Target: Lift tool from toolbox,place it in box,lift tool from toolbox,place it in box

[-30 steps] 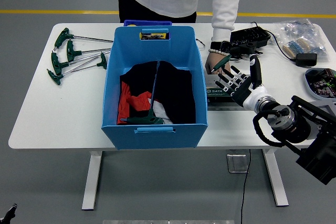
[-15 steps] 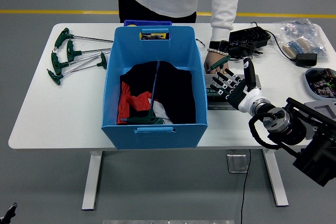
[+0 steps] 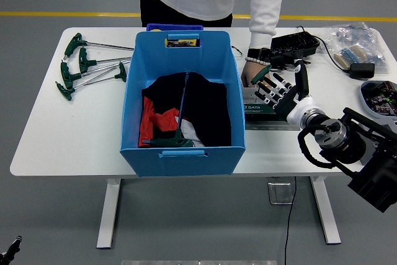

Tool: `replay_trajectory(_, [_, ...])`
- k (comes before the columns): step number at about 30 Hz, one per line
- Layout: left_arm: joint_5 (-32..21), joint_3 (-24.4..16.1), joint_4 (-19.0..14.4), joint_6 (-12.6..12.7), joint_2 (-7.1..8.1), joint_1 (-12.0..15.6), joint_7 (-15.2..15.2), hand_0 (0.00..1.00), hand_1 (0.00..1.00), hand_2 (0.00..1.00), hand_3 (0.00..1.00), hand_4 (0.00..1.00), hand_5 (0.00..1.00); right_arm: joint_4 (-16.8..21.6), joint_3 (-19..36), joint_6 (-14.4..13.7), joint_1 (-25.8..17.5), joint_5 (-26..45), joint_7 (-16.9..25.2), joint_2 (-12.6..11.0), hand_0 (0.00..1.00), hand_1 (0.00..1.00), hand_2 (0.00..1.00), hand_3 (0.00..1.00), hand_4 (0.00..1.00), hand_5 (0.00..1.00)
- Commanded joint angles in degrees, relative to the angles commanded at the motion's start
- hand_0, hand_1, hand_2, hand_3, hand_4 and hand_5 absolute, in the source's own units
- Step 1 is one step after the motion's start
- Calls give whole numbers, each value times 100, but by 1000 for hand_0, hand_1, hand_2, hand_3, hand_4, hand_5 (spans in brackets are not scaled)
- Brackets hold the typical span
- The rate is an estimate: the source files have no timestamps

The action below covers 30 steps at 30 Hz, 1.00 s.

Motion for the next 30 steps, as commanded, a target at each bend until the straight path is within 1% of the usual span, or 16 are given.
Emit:
replay_trajectory(11, [20,-26,0,-2,-10,5,-2,897,912,914,758,706,791,30,-107,6,-37,14,-10,81,617,615,777,917,998,901])
replay_trajectory(24, [21,-34,0,-1,-2,22,-7,897,911,915,757,705,792,-14,-107,-18,-88,-4,-11,-121,617,615,777,917,998,900])
replay_trajectory(30, [58,-62,0,4,0,38,7,897,911,915,757,704,792,113,-97,-23,-156,-32,-27,-166,617,615,777,917,998,899])
